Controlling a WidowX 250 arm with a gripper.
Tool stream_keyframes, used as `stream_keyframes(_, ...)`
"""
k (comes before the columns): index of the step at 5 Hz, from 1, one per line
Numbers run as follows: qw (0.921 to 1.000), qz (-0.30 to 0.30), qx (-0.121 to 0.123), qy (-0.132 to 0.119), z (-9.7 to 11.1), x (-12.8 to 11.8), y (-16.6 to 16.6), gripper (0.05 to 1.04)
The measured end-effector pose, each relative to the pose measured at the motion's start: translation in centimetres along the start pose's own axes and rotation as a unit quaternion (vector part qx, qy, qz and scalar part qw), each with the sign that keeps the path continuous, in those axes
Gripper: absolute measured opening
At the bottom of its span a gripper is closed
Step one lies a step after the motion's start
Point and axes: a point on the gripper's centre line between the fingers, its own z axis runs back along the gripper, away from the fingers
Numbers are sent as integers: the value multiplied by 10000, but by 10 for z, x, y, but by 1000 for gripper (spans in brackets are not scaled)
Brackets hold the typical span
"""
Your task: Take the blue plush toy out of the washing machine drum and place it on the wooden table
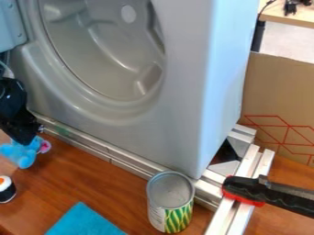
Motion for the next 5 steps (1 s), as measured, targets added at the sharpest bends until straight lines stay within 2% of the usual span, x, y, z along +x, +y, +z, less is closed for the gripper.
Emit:
stream_keyframes(1,10000,1,-2,87,-3,-3,0,180)
stream_keyframes(2,9995,-183,-102,245,-2,-7,-2,422)
stream_keyframes(3,9990,-382,-232,58,15,-3,-10,729)
stream_keyframes(4,9996,-220,-142,-136,35,-10,-3,987)
stream_keyframes(5,9988,-320,-18,-376,65,-13,-14,1006)
